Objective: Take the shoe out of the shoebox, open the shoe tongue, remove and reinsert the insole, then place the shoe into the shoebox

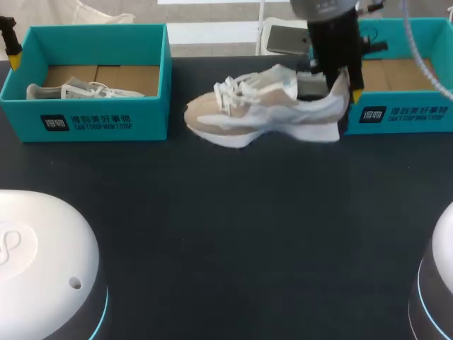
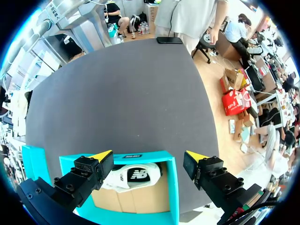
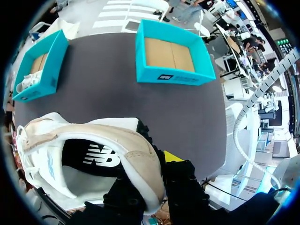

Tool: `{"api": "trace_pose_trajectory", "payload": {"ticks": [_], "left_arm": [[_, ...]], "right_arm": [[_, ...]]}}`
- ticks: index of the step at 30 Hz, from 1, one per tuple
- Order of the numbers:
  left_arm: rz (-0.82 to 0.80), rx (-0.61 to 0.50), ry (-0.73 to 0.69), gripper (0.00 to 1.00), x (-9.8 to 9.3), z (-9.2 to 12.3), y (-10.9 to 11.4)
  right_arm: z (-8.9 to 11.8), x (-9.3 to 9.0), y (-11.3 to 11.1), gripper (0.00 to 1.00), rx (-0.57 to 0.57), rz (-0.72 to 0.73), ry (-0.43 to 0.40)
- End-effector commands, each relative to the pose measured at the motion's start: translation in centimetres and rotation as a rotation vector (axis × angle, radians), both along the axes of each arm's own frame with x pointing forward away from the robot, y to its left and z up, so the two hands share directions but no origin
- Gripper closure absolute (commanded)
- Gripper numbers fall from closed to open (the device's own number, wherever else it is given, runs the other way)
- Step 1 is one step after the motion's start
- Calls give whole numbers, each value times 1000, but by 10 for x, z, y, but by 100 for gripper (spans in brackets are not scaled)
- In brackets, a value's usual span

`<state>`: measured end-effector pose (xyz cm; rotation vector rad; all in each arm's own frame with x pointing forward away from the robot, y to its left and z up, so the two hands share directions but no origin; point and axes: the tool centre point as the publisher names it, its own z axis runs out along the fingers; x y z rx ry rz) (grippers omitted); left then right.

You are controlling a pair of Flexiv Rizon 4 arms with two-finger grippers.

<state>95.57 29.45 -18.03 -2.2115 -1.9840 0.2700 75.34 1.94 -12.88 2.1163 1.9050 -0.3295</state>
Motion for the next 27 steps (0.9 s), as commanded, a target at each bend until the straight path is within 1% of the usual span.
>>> {"api": "trace_pose_trajectory", "payload": {"ticks": [1, 2, 19, 21, 24, 25, 26, 27], "left_arm": [[-1, 2, -1, 0, 0, 0, 1], [-1, 2, -1, 0, 0, 0, 1], [-1, 2, -1, 0, 0, 0, 1], [-1, 2, -1, 0, 0, 0, 1], [-1, 2, -1, 0, 0, 0, 1], [-1, 2, -1, 0, 0, 0, 1], [-1, 2, -1, 0, 0, 0, 1], [-1, 2, -1, 0, 0, 0, 1]], "right_arm": [[-13, -24, 0, 100, 22, -20, -6], [-14, -28, 1, 100, 16, -34, 2], [-14, -28, 1, 100, 16, -34, 2], [-37, -22, 0, 100, 37, -47, -20], [-66, -17, -1, 100, 6, -55, -28], [-74, -16, -1, 100, 29, -68, -43], [-83, -14, -2, 100, 31, -71, -36], [-92, -14, -1, 100, 4, -54, -27]]}}
